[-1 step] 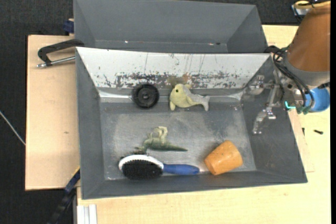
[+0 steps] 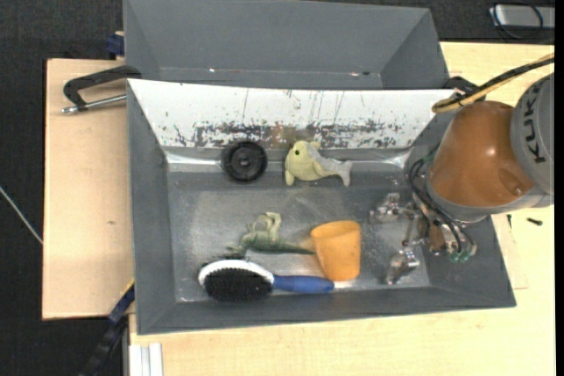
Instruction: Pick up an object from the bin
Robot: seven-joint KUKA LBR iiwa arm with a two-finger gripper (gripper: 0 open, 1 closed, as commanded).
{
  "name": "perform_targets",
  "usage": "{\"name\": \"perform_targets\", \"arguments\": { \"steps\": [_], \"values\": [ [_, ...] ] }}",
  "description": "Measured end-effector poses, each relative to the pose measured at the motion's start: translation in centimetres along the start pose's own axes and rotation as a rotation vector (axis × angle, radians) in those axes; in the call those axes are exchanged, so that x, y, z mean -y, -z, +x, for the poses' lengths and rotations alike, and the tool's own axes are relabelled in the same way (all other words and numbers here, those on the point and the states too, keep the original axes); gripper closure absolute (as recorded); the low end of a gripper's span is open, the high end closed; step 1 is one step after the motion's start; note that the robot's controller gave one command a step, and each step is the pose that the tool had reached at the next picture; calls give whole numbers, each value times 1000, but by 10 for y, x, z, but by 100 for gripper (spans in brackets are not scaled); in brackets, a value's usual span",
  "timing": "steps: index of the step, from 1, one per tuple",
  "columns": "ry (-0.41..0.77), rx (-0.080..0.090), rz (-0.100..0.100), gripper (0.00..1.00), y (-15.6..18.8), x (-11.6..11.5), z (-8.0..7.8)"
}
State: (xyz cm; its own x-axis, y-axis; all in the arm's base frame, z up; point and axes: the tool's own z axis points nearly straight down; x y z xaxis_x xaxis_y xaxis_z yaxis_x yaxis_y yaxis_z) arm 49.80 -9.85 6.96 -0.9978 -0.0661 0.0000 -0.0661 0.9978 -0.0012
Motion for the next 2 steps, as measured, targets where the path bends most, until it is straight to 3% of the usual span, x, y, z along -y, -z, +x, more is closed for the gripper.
{"name": "perform_targets", "arguments": {
  "steps": [1, 2],
  "values": [
    [150, 8, -4, 0, 18, -82, -20],
    [142, 6, 2, 100, 19, -75, -20]
  ]
}}
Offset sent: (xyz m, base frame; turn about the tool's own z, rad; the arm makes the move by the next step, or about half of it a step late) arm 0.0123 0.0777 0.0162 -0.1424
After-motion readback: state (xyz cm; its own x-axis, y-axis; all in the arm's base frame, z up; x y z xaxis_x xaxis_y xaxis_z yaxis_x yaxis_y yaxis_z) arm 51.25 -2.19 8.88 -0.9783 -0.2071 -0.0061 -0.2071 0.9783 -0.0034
